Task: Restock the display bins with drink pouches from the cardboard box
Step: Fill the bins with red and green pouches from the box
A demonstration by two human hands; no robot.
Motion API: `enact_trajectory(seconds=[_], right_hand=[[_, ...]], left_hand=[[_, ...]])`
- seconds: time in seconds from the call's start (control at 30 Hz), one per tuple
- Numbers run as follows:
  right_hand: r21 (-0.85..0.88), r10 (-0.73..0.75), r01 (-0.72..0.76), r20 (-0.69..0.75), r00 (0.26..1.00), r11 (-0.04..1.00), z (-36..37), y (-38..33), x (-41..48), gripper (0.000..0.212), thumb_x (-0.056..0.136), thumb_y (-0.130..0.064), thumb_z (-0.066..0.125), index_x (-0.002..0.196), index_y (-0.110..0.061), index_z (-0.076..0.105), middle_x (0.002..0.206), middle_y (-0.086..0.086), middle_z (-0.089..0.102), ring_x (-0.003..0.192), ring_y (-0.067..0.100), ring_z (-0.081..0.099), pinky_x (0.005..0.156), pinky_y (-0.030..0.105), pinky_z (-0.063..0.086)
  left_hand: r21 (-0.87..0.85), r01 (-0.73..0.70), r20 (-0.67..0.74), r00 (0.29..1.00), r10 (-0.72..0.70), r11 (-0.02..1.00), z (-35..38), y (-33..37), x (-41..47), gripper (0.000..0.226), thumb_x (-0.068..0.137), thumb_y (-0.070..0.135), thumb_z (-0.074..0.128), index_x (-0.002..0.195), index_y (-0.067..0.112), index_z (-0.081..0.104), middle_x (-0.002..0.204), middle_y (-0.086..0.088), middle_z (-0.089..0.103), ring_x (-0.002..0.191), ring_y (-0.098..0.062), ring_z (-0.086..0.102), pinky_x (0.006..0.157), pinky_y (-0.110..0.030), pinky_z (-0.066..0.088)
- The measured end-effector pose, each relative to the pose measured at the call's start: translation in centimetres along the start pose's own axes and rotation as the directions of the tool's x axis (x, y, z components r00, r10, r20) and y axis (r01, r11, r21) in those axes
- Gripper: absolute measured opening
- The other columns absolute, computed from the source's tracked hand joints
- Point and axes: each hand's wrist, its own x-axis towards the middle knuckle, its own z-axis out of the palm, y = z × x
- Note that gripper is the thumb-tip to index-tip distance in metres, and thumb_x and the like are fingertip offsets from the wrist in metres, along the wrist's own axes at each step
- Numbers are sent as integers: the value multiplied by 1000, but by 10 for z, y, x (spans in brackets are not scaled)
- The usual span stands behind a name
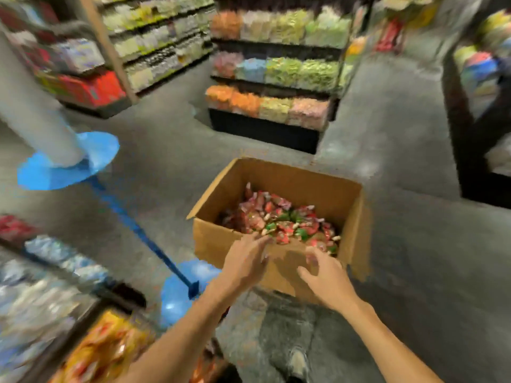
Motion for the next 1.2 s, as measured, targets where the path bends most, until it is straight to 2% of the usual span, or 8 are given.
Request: enact_trajectory(seconds=[0.17,0.33,0.4,0.53,0.7,0.8,1.03,1.2], right_hand=[[97,149,-150,16,989,984,-23,48,81,40,99,-26,56,138,-19,50,129,2,59,117,19,56,86,27,43],[195,291,-296,53,955,935,-9,77,148,35,101,-16,51,136,-13,53,133,3,54,120,20,52,95,30,45],[402,477,-482,121,871,779,1,90,174,35,98,-15,57,133,-14,53,122,1,53,106,18,55,86,30,48],[648,703,-679,300,644,345,23,118,214,15,95,-11,57,108,-18,57,117,10,59,103,24,59,103,46,48],[675,859,-720,264,438,160,57,163,267,26,92,-15,62,117,-15,62,110,7,66,92,20,60,74,30,51],[660,895,-741,248,372,125,73,189,300,39,91,-19,66,128,-14,54,120,6,62,109,25,60,91,33,49],[575,951,-795,89,295,193,98,237,360,93,82,-37,78,153,-12,24,155,11,37,141,31,38,115,38,33],[-8,774,-790,-197,602,613,96,250,384,106,80,-36,80,157,-13,11,161,12,19,145,31,27,114,38,30]], left_hand=[[-243,246,246,951,-186,938,52,11,104,21,93,20,65,114,18,68,110,-7,71,110,-25,64,84,-30,45],[-207,392,455,850,-267,896,97,-12,164,23,90,23,65,110,13,70,103,-5,73,97,-21,67,75,-23,46],[-210,425,509,817,-272,881,117,-24,189,27,91,22,67,112,6,67,101,-10,72,91,-23,67,68,-20,43],[-183,455,598,755,-269,871,164,-43,238,37,92,26,68,125,11,60,115,-6,66,94,-19,59,74,-23,41],[-157,419,628,741,-237,894,235,-68,305,50,92,24,68,137,15,49,135,-8,57,121,-28,55,98,-36,45],[-127,279,561,812,-164,952,273,-82,342,62,92,29,68,144,15,38,140,-12,48,129,-31,45,104,-39,39],[55,-57,517,856,20,997,342,-90,395,83,86,61,63,149,24,25,141,-16,35,126,-33,37,98,-41,40],[235,-258,481,869,119,937,378,-96,398,99,69,77,66,143,24,26,139,-19,40,125,-35,40,96,-45,41]])
